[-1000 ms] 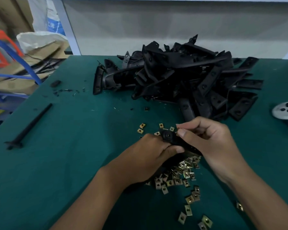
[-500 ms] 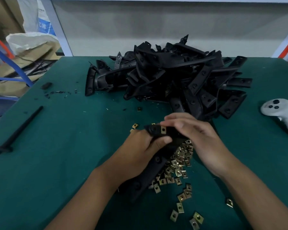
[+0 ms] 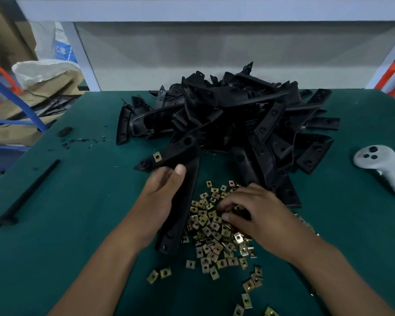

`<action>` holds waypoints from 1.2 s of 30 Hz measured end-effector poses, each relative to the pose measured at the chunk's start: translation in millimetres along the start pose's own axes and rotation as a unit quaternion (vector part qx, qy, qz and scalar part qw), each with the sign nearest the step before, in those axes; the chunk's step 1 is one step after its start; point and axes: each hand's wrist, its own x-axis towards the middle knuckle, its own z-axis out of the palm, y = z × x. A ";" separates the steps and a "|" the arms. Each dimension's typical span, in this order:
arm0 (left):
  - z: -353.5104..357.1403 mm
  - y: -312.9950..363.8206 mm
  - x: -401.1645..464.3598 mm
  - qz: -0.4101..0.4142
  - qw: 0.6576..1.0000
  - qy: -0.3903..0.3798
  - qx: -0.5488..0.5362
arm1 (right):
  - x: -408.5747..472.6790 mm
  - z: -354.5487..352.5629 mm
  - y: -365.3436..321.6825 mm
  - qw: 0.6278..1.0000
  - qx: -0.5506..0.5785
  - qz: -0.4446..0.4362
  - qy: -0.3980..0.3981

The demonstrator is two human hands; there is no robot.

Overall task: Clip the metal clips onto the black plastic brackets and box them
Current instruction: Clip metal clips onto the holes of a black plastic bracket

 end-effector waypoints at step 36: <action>12.6 -7.6 -22.0 0.053 0.971 -0.233 0.028 | 9.2 -20.2 -5.8 0.649 0.737 0.188 -0.006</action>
